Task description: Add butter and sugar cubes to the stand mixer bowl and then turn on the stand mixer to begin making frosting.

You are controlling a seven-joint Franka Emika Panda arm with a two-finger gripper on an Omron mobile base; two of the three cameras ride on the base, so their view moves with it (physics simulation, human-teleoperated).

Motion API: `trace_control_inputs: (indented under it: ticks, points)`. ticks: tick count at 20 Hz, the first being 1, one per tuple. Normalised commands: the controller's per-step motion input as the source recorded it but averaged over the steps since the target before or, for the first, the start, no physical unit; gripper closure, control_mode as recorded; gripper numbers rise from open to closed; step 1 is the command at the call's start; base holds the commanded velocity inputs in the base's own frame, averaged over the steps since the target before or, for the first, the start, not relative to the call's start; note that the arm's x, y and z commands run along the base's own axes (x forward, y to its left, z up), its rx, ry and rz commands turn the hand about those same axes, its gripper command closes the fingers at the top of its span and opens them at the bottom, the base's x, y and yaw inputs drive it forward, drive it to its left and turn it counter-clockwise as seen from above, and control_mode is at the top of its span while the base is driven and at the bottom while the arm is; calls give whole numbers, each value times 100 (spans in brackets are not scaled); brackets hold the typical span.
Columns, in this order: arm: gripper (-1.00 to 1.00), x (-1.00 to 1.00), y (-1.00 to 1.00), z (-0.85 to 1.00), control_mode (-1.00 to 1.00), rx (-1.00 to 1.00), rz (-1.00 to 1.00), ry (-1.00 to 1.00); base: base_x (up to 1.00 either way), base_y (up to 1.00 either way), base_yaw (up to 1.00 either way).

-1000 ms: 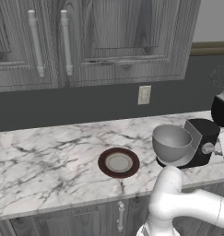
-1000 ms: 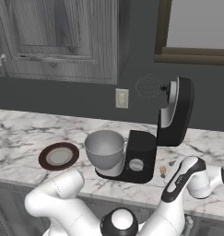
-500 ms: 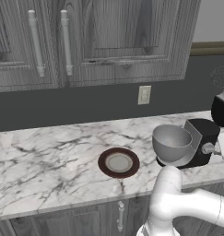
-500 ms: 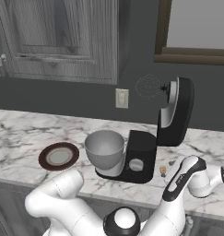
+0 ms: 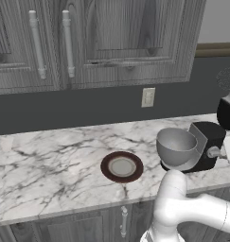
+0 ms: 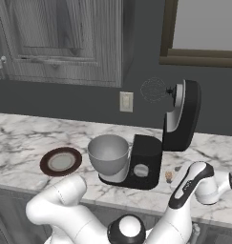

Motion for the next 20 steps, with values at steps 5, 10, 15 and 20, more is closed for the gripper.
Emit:
trace_control_inputs:
  ticks: [5,10,15,20]
  points:
    - [-100,-2,16,-2,-100,1,0,0,0,0,0]
    - [-100,-1,15,-6,-100,1,0,0,0,0,0]
    - [100,0,6,-11,-100,0,0,0,0,0,0]
    - [100,-1,0,-6,-100,0,0,0,0,0,0]
